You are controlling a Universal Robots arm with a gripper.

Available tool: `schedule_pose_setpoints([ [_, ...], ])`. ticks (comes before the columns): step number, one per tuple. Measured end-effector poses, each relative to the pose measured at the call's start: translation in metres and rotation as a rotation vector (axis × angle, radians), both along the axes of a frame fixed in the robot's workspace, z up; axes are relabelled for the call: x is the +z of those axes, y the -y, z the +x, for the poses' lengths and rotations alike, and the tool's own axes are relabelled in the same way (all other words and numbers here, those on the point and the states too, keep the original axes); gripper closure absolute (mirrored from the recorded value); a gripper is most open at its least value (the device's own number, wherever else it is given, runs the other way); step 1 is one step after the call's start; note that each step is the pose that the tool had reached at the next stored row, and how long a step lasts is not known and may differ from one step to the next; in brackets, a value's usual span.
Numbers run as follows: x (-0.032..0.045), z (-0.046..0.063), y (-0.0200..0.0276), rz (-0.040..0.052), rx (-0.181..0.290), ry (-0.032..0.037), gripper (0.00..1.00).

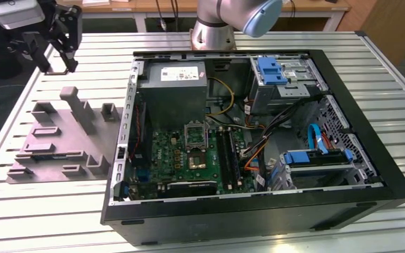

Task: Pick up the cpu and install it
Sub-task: 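Pick up the cpu and move it towards the insertion slot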

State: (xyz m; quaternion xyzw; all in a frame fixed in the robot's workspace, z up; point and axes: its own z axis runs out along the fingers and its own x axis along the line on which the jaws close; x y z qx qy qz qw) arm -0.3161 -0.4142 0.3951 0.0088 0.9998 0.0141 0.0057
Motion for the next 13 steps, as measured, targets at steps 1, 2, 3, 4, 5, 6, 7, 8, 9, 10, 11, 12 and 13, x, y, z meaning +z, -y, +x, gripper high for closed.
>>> schedule_pose_setpoints([
  [1, 0.0, 0.0005, 0.0, 0.0, 0.0, 0.0001, 0.53],
  [2, 0.0, 0.001, 0.0, 0.0, 0.0, 0.0, 0.53],
  [3, 0.0, 0.0015, 0.0, 0.0, 0.0, 0.0, 0.53],
  [4, -0.0001, 0.0019, 0.0, 0.0001, 0.0, 0.0001, 0.53],
  [5, 0.0, 0.0024, 0.0, 0.0, 0.0, 0.0, 0.53],
  [6, 0.0, 0.0028, 0.0, 0.0, 0.0, 0.0, 0.53],
  [7, -0.0001, 0.0032, 0.0, 0.0001, 0.0, 0.0001, 0.53],
  [8, 0.0, 0.0037, 0.0, 0.0001, 0.0, 0.0001, 0.53],
  [9, 0.0, 0.0041, 0.0, 0.0, 0.0, 0.0, 0.53],
  [10, -0.0001, 0.0045, 0.0, 0.0001, 0.0, 0.0001, 0.53],
  [11, -0.0001, 0.0049, 0.0, 0.0001, 0.0, 0.0001, 0.53],
  [12, 0.0, 0.0053, 0.0, 0.0, 0.0, 0.0, 0.53],
  [13, 0.0, 0.0057, 0.0, 0.0, 0.0, 0.0, 0.53],
])
